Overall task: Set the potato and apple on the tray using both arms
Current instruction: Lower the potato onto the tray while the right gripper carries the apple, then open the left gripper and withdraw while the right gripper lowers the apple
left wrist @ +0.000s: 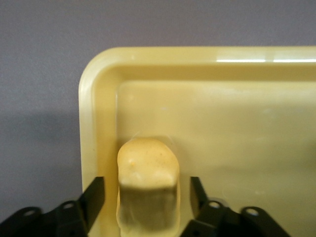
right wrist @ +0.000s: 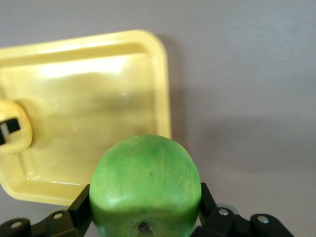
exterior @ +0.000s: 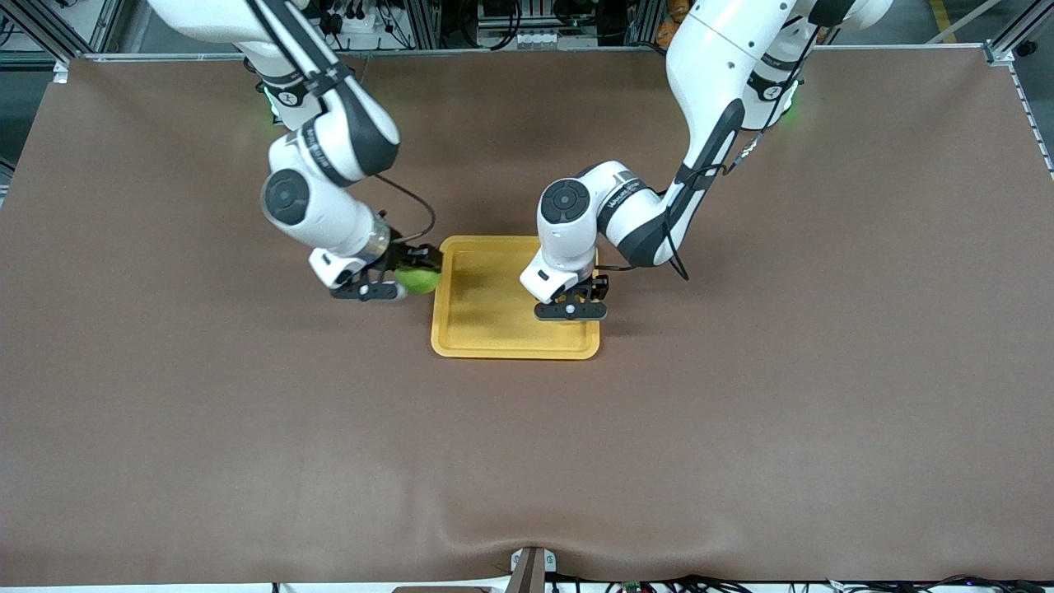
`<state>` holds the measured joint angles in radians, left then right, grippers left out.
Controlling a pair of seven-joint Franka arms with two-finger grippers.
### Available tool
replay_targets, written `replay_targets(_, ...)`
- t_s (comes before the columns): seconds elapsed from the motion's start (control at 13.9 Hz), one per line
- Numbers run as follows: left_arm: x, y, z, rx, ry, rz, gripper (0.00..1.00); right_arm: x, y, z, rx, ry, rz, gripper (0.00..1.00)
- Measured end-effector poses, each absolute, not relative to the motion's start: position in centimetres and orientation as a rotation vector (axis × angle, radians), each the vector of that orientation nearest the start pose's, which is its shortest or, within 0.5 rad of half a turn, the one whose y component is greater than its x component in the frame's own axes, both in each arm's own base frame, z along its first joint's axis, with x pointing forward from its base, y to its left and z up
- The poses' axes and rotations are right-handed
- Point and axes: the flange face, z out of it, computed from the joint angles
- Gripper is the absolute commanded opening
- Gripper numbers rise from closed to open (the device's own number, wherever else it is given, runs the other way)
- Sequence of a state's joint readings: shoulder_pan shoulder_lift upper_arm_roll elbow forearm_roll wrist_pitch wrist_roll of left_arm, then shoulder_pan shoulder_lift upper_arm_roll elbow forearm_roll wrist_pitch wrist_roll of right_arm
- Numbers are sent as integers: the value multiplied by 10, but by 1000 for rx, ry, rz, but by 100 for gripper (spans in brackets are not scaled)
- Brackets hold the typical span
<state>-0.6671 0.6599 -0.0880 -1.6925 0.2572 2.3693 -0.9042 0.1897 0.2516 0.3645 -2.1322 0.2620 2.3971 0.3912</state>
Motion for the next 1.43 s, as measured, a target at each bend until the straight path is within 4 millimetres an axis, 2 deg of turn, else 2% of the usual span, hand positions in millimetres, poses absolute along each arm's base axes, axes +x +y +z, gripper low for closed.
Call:
replay_targets(0.14, 517, -454, 235, -3051, -15, -189, 100, 480, 318, 291, -2905, -15, 102, 15)
replay_targets(0.22, 529, -450, 254, -3028, -47, -185, 100, 481, 321, 283, -2920, -57, 73, 15)
replay_targets(0.43, 567, -424, 335, -2971, -124, -167, 100, 483, 331, 253, -2932, -125, 61, 16)
replay_targets(0.57, 587, -394, 383, -2975, -112, -142, 100, 484, 340, 241, -2926, -138, 80, 16)
replay_targets(0.86, 613, -315, 451, -2985, -136, -114, 100, 481, 355, 229, -2921, -146, 109, 18)
replay_targets(1.08, 618, -276, 485, -2981, -209, -123, 100, 475, 368, 224, -2919, -148, 122, 22)
replay_targets(1.43, 625, -229, 516, -2981, -139, -124, 100, 476, 367, 215, -2928, -138, 138, 34)
